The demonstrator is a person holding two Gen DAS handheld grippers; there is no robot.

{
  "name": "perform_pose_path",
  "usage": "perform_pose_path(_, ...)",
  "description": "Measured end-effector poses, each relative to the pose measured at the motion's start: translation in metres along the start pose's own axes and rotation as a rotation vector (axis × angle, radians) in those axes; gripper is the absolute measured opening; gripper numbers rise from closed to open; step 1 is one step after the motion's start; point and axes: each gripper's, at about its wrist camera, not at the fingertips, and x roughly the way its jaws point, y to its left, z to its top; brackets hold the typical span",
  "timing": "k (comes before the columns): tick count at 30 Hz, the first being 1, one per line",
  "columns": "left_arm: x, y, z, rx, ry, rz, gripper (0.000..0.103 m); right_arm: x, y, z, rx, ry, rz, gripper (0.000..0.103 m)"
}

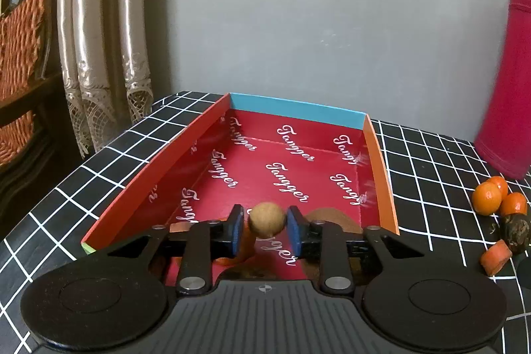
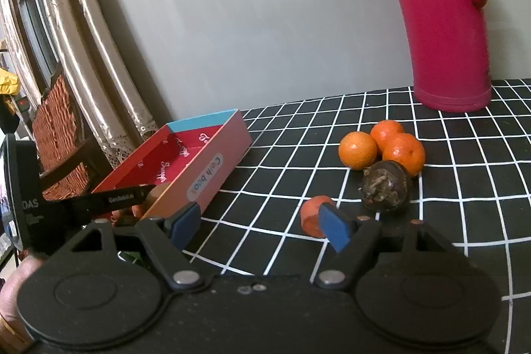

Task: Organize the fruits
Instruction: 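Carry the tan ball into the red tray and open the left gripper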

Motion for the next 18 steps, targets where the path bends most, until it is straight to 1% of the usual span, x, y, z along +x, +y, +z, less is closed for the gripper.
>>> perform_pose_path(1,-0.002,-0.001,0.0,0.002,-0.007,0.026,0.055,-0.001,-0.001,0.0,0.001,0.0,-0.001,0.078)
perform_pose_path(2,-0.003,-0.001,0.0,0.003,-0.019,0.068,0.079,-0.002,-0.002,-0.001,0.002,-0.001,-0.003,0.078)
perform_pose_path(3,-0.006,0.0,0.0,0.002,-0.036,0.094,0.085,-0.002,-0.002,-0.001,0.003,-0.001,-0.004,0.078)
perform_pose_path(5,-0.012,0.002,0.001,-0.004,-0.067,0.073,0.087,-0.003,-0.003,-0.001,0.003,-0.002,-0.006,0.078)
perform_pose_path(10,-0.015,0.0,0.002,0.006,-0.067,0.061,0.087,-0.004,-0.003,-0.001,-0.001,-0.001,-0.008,0.078)
perform_pose_path(14,-0.024,0.001,0.001,0.012,-0.084,0.051,0.087,-0.003,-0.002,-0.001,-0.01,0.001,-0.015,0.078)
perform_pose_path(18,-0.031,0.002,0.0,0.019,-0.084,0.035,0.087,-0.003,-0.003,-0.002,-0.012,-0.001,-0.023,0.078)
